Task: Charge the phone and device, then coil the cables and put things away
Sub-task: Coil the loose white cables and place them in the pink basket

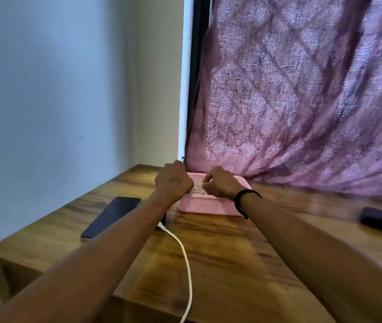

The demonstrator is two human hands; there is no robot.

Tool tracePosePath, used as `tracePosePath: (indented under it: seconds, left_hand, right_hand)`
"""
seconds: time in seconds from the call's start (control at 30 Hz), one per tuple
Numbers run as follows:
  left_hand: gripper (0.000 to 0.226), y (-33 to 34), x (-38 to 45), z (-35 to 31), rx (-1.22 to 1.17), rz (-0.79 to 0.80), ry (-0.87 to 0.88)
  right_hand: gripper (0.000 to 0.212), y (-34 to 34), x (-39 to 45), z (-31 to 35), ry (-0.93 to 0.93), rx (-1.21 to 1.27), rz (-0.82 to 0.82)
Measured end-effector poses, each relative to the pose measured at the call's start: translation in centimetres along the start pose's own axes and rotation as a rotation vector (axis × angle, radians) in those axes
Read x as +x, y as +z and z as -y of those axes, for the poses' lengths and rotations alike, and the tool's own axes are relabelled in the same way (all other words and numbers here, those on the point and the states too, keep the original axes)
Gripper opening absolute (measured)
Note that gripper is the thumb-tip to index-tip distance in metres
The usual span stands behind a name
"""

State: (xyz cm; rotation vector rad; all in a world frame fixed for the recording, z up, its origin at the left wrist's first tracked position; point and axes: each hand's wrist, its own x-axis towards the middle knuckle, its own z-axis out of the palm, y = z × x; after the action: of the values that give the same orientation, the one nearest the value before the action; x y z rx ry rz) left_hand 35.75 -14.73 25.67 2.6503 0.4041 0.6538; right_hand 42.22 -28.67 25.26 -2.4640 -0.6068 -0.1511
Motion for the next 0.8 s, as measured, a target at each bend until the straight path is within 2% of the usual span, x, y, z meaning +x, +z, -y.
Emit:
tracePosePath:
  seconds: [0.1,0.33,0.47,0.57,0.7,0.8]
  left_hand:
    - [0.031,0.1,-0.1,-0.5,0.065,-0.090,0.052]
    - [0.025,1.2,-1.3,-5.8,-0.020,-0.124,0.245]
    - [0.032,3.1,-3.2,-12.8,-0.120,-0.058,0.404]
    - [0.025,4.4,-6.1,-18.4,-0.135,0.033,0.478]
    - [0.018,7.6,-11.5,-25.2,-0.211,0.181,0.594]
    - [0.014,10.4,-15.3,-27.9,-0.273,0.291,0.657]
  right_hand:
    - [0.017,-0.2,-0.2,0.0,-0.024,-0.034,-0.036]
    - [0.021,-4.5,-3.7,-3.0,-0.174,-0.200,-0.157]
    - [0.019,-9.1,-8.6,-7.0,-0.117,-0.286,-0.237]
    - [0.019,-12.5,-12.9,-10.6,-0.049,-0.312,-0.258]
    - [0.022,-17.2,-19.7,-17.1,0.131,-0.370,-0.283]
    - [0.020,-19.7,-24.4,-20.3,0.204,-0.367,-0.341]
